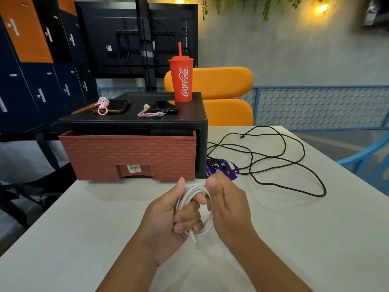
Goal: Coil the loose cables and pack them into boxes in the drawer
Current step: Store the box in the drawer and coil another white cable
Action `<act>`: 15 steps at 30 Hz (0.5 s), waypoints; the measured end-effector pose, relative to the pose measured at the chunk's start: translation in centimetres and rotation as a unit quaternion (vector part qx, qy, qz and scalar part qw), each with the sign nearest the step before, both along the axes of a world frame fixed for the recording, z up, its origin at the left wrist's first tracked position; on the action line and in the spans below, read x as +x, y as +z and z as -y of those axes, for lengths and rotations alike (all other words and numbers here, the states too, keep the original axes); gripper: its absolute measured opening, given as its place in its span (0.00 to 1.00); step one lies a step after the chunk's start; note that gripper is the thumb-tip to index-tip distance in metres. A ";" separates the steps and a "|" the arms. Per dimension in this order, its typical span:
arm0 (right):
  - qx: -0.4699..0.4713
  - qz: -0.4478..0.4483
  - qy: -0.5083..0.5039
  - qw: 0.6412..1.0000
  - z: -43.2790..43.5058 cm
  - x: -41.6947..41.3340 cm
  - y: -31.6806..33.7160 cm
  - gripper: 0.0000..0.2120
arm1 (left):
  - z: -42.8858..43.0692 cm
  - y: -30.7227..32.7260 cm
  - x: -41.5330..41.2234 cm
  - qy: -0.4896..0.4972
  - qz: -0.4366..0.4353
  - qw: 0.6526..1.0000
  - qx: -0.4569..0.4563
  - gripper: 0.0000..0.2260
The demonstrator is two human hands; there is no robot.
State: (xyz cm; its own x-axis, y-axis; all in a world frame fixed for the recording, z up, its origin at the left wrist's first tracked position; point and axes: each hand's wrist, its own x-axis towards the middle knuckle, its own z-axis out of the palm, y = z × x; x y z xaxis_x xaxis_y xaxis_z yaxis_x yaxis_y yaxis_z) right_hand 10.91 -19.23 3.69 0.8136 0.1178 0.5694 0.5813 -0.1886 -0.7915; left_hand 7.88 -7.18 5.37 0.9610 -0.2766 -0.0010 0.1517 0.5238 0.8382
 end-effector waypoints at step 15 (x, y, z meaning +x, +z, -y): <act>-0.016 0.009 -0.013 1.000 0.1 0.0 0.4 0.14 | -0.5 -0.3 0.3 -0.044 -0.021 0.998 -0.042 0.13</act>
State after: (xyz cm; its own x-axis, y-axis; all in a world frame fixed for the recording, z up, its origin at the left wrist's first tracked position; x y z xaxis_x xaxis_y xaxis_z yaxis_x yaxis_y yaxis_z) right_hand 10.94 -19.28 4.10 0.8062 0.1140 0.5806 0.5900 -0.2287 -0.7743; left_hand 8.18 -6.73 5.04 0.9329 -0.3599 -0.0146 0.2340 0.5746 0.7843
